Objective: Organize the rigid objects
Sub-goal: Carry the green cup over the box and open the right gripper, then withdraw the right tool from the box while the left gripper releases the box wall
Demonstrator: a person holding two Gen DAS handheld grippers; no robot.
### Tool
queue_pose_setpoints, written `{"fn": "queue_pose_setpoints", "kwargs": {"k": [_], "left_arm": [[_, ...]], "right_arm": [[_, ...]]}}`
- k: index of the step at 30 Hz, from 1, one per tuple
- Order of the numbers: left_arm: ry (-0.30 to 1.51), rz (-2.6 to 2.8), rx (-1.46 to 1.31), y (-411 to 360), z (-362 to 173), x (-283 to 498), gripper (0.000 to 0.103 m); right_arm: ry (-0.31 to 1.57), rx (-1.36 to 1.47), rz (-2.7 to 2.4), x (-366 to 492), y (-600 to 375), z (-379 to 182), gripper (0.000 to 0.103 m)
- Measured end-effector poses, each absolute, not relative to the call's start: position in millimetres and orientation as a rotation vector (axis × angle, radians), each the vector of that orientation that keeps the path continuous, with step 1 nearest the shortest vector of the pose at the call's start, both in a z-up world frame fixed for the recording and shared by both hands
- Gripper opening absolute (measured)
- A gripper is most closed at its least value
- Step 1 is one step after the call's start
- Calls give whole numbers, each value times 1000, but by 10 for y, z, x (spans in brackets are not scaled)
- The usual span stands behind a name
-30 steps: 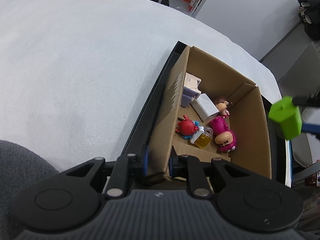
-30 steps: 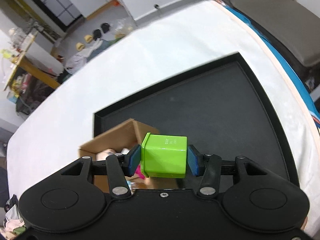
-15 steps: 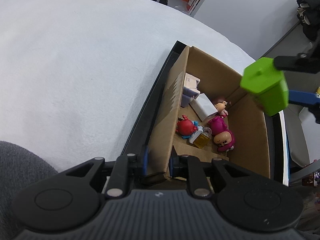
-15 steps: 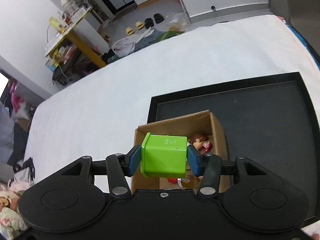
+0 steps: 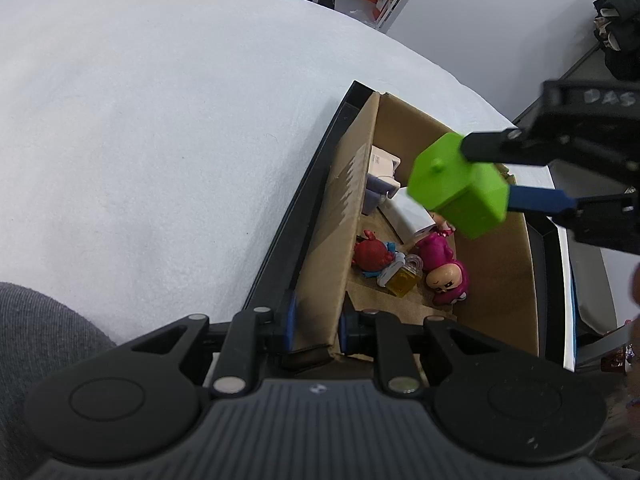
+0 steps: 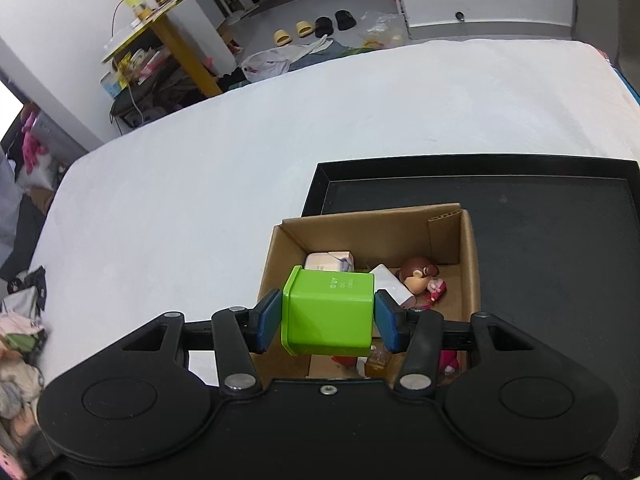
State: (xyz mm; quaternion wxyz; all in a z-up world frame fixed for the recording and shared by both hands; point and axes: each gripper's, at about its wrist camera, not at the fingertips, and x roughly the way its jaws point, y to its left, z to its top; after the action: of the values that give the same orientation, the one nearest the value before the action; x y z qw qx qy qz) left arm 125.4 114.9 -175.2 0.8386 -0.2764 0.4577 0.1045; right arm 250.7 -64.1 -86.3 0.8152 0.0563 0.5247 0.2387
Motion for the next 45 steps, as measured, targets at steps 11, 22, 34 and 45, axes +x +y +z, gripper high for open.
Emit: {"fn": "queue_pose_setpoints", "kwargs": {"k": [11, 22, 34, 45], "left_arm": [[967, 223, -589, 1168, -1748, 1249, 19], [970, 225, -589, 1170, -1740, 1251, 19], [963, 247, -565, 1146, -1718, 1284, 18], [966, 255, -555, 1136, -1701, 1312, 18]], "right_arm": [[1171, 141, 516, 2517, -564, -1234, 49], [1205, 157, 540, 2496, -610, -1172, 59], [1149, 152, 540, 2436, -766, -890, 76], [1110, 175, 486, 2303, -1154, -615, 80]]}}
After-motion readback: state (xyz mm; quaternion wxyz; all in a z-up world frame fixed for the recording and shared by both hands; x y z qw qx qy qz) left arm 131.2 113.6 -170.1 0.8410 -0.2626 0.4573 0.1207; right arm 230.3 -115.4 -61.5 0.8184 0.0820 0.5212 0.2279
